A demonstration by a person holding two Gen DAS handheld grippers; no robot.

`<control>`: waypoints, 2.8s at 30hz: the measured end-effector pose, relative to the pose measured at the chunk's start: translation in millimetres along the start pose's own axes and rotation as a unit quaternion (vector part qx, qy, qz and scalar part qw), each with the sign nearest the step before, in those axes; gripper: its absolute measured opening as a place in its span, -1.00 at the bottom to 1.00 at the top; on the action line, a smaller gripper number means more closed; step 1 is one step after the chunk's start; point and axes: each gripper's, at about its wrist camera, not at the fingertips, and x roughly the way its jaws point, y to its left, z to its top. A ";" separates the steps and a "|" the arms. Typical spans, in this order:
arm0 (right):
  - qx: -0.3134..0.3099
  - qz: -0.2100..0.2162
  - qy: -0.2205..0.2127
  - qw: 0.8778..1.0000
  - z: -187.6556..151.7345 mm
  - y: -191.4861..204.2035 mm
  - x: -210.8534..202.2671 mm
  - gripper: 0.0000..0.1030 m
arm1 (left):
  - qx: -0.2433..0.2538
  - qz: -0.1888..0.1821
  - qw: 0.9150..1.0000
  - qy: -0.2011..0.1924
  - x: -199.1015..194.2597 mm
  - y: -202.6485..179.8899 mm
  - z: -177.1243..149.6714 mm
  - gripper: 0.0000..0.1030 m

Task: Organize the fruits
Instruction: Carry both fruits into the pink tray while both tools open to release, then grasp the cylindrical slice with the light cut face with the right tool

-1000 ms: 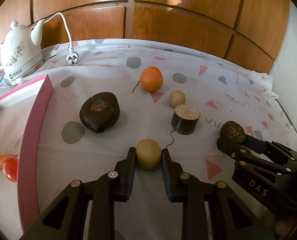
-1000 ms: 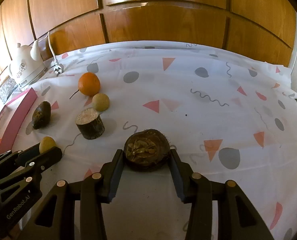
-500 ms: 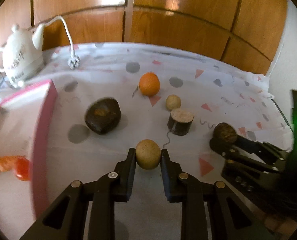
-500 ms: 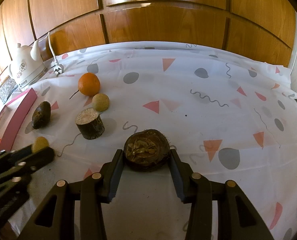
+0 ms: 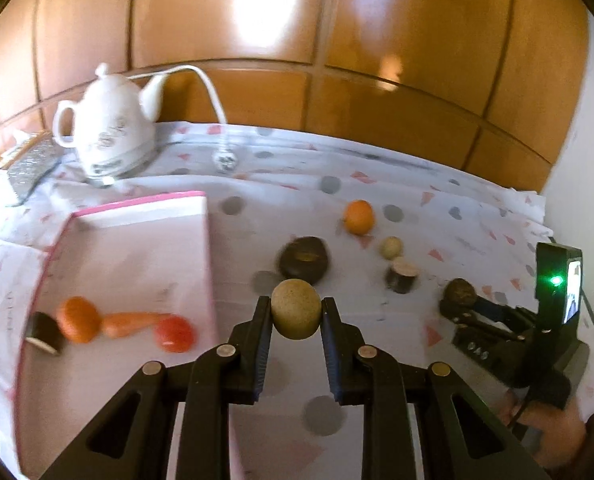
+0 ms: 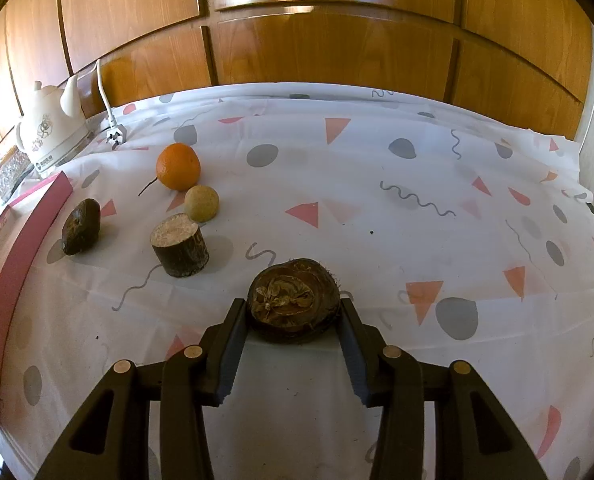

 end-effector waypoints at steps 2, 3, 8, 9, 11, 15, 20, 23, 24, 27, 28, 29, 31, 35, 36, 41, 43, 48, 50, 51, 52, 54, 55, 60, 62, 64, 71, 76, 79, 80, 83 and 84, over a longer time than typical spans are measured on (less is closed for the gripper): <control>-0.003 -0.003 0.001 1.000 0.0 0.9 -0.1 -0.12 | -0.009 0.010 1.000 -0.004 -6.6 15.4 -3.3 -0.53; -0.003 -0.004 0.001 1.000 -0.4 1.1 -0.3 -0.12 | -0.016 0.015 1.000 -0.003 -8.5 22.1 -5.2 -0.53; -0.018 -0.010 0.000 1.000 0.6 5.7 -3.1 -0.13 | -0.054 0.050 0.997 0.002 -13.7 58.5 -14.2 -0.53; -0.019 -0.007 0.000 1.000 0.8 6.7 -4.4 -0.13 | -0.058 0.056 0.997 0.001 -14.5 63.0 -15.0 -0.53; -0.024 0.001 -0.005 1.000 0.4 10.7 -9.7 -0.13 | -0.067 0.072 0.995 0.002 -15.9 76.3 -18.1 -0.53; -0.040 0.029 -0.024 0.998 0.1 30.2 -27.9 -0.13 | -0.081 0.087 0.993 0.006 -17.7 94.1 -25.7 -0.53; -0.068 0.090 -0.032 0.993 1.7 65.5 -46.7 -0.13 | -0.099 0.100 0.990 0.006 -19.9 107.8 -31.8 -0.52; -0.088 0.129 -0.032 0.987 2.8 89.7 -55.5 -0.13 | -0.107 0.104 0.989 0.006 -20.2 112.9 -32.7 -0.52; -0.097 0.140 -0.032 0.985 2.6 97.8 -58.2 -0.13 | -0.109 0.105 0.989 0.005 -20.7 114.8 -32.8 -0.52; -0.119 0.176 -0.031 0.977 2.2 120.8 -65.6 -0.13 | -0.113 0.109 0.988 0.001 -23.1 118.7 -32.6 -0.52; -0.127 0.189 -0.028 0.973 2.0 129.9 -67.7 -0.13 | -0.116 0.110 0.987 0.000 -24.0 120.6 -32.8 -0.52; -0.133 0.196 -0.028 0.971 1.1 136.8 -68.4 -0.13 | -0.118 0.112 0.987 -0.001 -25.1 122.2 -33.2 -0.52; -0.146 0.214 -0.023 0.966 -1.3 150.0 -69.6 -0.13 | -0.122 0.115 0.986 -0.003 -26.6 125.4 -33.5 -0.52; -0.172 0.241 -0.017 0.955 -3.9 177.7 -71.8 -0.13 | -0.131 0.123 0.984 -0.009 -31.9 132.9 -34.2 -0.52; -0.178 0.247 -0.016 0.952 -5.5 183.5 -73.9 -0.13 | -0.134 0.125 0.983 -0.010 -33.1 134.9 -34.2 -0.52; -0.201 0.268 -0.011 0.942 -7.0 207.6 -76.6 -0.13 | -0.146 0.139 0.979 -0.018 -39.7 146.0 -33.8 -0.43; -0.206 0.275 -0.007 0.939 -7.1 216.4 -74.8 -0.13 | -0.153 0.144 0.977 -0.024 -43.0 151.8 -33.7 -0.23; -0.207 0.283 0.015 0.936 -6.7 232.3 -61.3 -0.12 | -0.164 0.156 0.974 -0.033 -49.2 163.0 -33.5 -0.15; -0.205 0.282 0.021 0.937 -7.2 235.4 -58.0 -0.12 | -0.167 0.158 0.973 -0.032 -50.2 166.1 -34.7 -0.15; -0.203 0.283 0.021 0.937 -7.8 235.7 -58.1 -0.12 | -0.167 0.159 0.973 -0.032 -50.6 166.6 -35.3 -0.15; -0.200 0.284 0.019 0.938 -8.3 235.1 -58.6 -0.12 | -0.167 0.159 0.972 -0.032 -50.8 166.7 -35.8 -0.13; -0.199 0.283 0.015 0.938 -9.3 235.0 -60.8 -0.12 | -0.171 0.154 0.973 -0.032 -51.0 166.5 -36.0 -0.04; -0.201 0.281 0.012 0.939 -9.8 235.0 -62.1 -0.11 | -0.173 0.151 0.973 -0.033 -51.0 166.3 -35.8 -0.02; -0.197 0.271 -0.005 0.942 -10.3 228.9 -69.3 -0.10 | -0.157 0.143 0.976 -0.040 -54.3 156.1 -33.7 -0.02; -0.188 0.265 -0.010 0.946 -10.1 223.5 -71.3 -0.10 | -0.149 0.140 0.978 -0.042 -55.2 150.2 -33.0 -0.02; -0.180 0.261 -0.013 0.948 -9.0 218.6 -71.8 -0.10 | -0.143 0.137 0.979 -0.044 -56.0 146.0 -31.8 -0.02; -0.155 0.239 -0.023 0.958 -4.6 197.1 -70.8 -0.10 | -0.122 0.128 0.983 -0.041 -55.2 129.8 -28.9 -0.02; -0.127 0.224 -0.025 0.966 -1.7 174.8 -66.0 -0.10 | -0.107 0.122 0.986 -0.036 -52.1 118.5 -28.2 -0.02; -0.111 0.214 -0.025 0.970 -0.8 160.6 -62.1 -0.10 | -0.096 0.117 0.988 -0.033 -49.5 111.0 -27.4 -0.02; -0.104 0.210 -0.025 0.972 -0.5 154.5 -60.3 -0.10 | -0.091 0.115 0.989 -0.031 -48.0 107.6 -26.8 -0.02; -0.085 0.197 -0.023 0.977 -0.5 137.4 -55.8 -0.10 | -0.080 0.110 0.990 -0.028 -45.3 99.8 -25.7 -0.02; -0.078 0.192 -0.023 0.978 -0.4 131.6 -54.6 -0.10 | -0.076 0.107 0.991 -0.026 -44.3 96.8 -25.2 -0.02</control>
